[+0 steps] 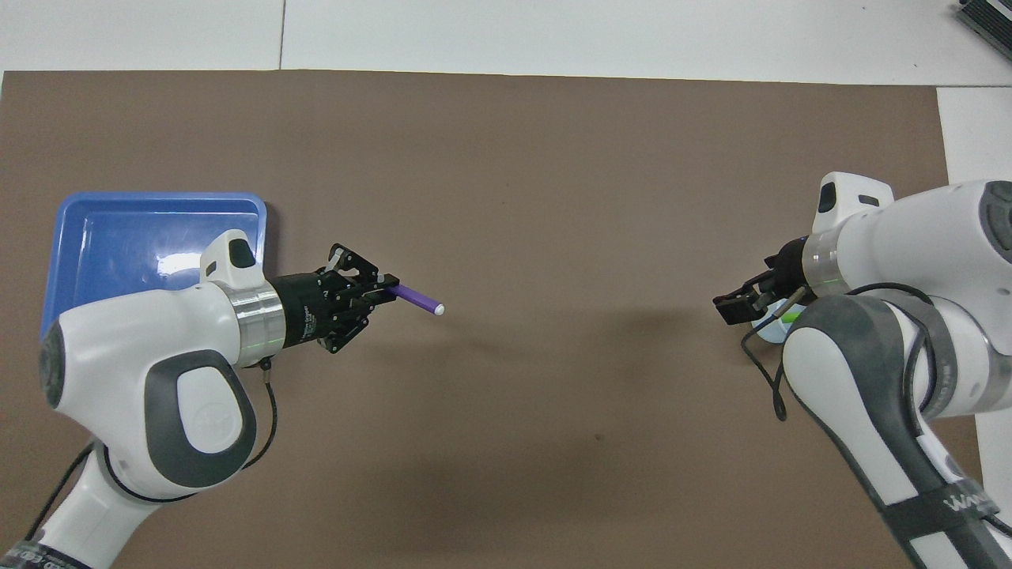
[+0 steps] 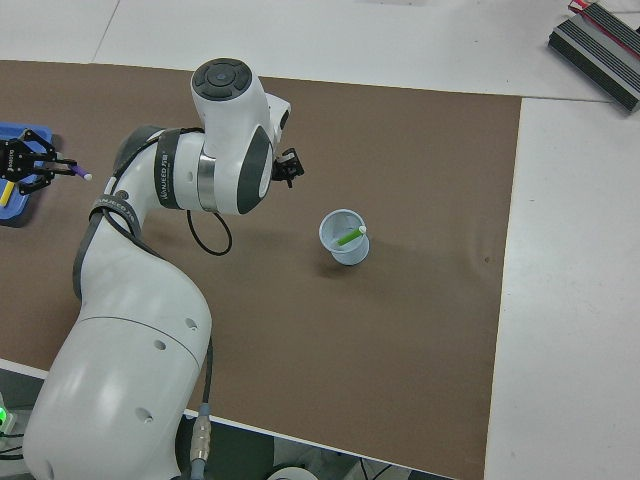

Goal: Right arm passes pens to left for tray arrangement
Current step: 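Carry the purple pen to the tray while the right gripper returns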

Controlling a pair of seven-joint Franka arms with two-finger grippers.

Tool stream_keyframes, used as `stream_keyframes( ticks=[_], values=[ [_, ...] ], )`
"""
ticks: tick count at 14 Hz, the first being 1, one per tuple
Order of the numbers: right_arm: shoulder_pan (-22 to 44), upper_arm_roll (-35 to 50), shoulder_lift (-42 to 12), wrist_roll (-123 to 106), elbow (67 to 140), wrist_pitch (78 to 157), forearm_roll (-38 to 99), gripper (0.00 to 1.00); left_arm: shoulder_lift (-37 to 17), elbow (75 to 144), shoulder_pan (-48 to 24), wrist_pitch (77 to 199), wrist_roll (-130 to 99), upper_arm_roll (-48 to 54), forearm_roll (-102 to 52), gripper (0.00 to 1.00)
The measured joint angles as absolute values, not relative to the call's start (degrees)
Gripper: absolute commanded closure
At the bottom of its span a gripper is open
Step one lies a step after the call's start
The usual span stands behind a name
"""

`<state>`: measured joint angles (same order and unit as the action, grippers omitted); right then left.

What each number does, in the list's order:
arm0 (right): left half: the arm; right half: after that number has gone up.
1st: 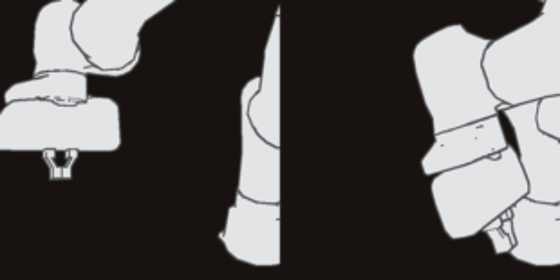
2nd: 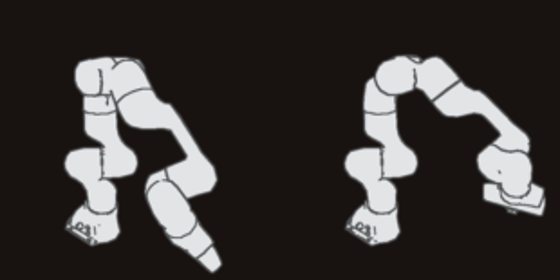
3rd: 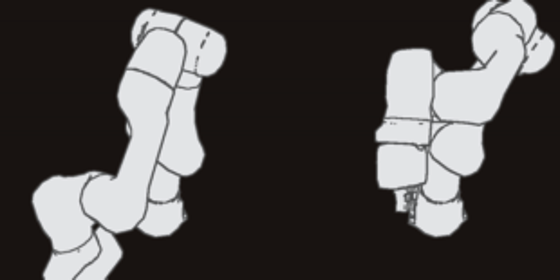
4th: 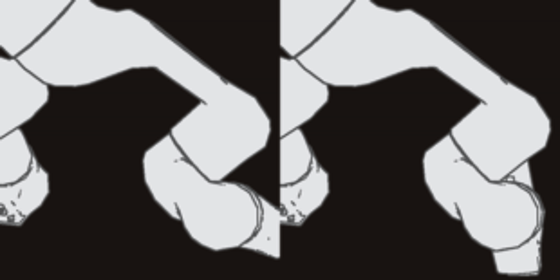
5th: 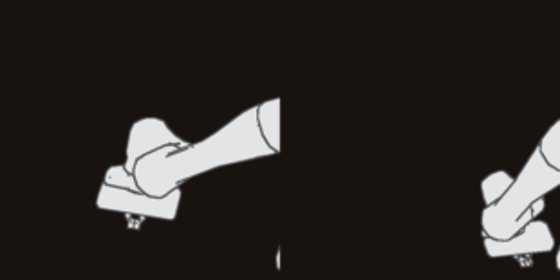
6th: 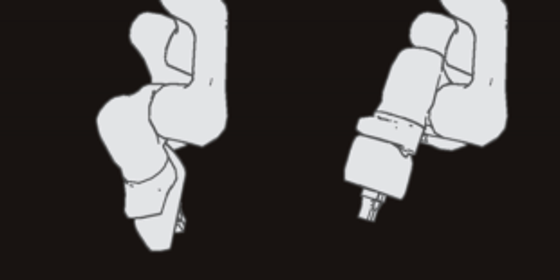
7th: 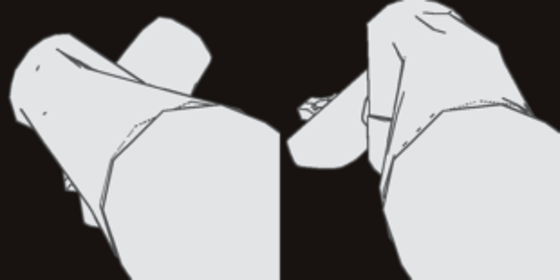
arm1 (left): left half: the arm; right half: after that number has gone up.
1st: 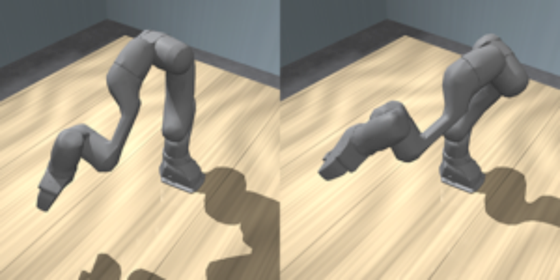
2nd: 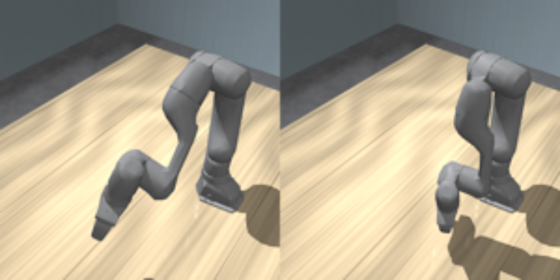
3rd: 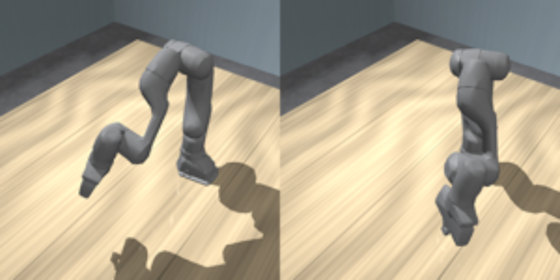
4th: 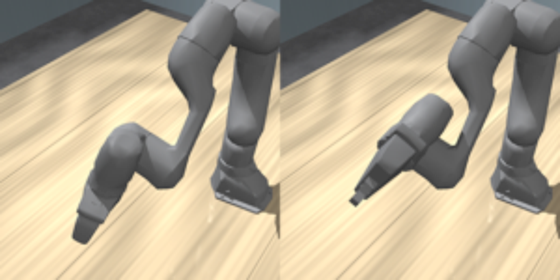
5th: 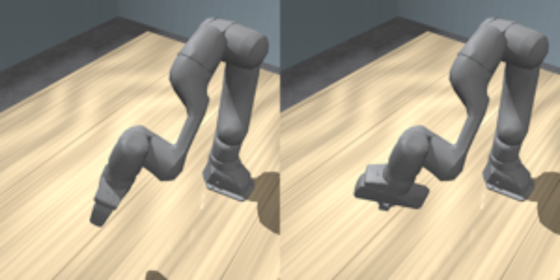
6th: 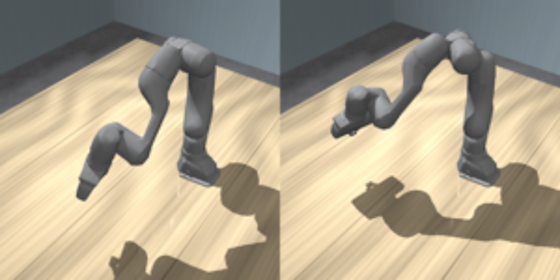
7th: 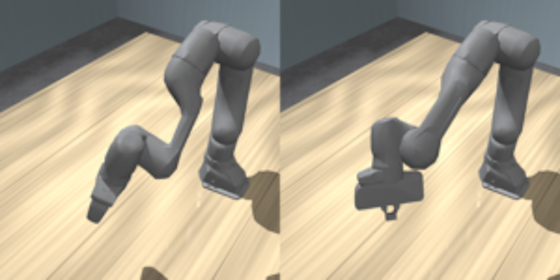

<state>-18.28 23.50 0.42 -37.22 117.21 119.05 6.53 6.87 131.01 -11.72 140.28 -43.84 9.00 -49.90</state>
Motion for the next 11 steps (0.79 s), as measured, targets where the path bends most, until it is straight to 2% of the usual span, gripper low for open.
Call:
stream_keyframes(
  ticks=[3,5,10,11],
  values=[
    [-20.87,23.47,-0.16,-54.45,118.79,119.03,2.06,0.0,7.17,125.77,-4.75,124.46,-37.89,8.94,-33.59,1.0],
    [-22.49,23.49,-0.19,-62.05,120.42,119.03,-0.85,0.19,6.98,121.57,-0.87,115.91,-30.67,8.91,-27.07,1.0],
    [-26.7,23.47,-0.16,-75.21,121.63,119.09,-2.22,0.35,6.19,118.62,8.12,107.95,-7.23,8.75,-13.9,1.0],
    [-26.92,23.47,-0.16,-76.36,121.64,119.22,-2.44,0.42,6.03,118.58,9.76,107.81,-2.7,8.72,-11.77,1.0]
  ],
)
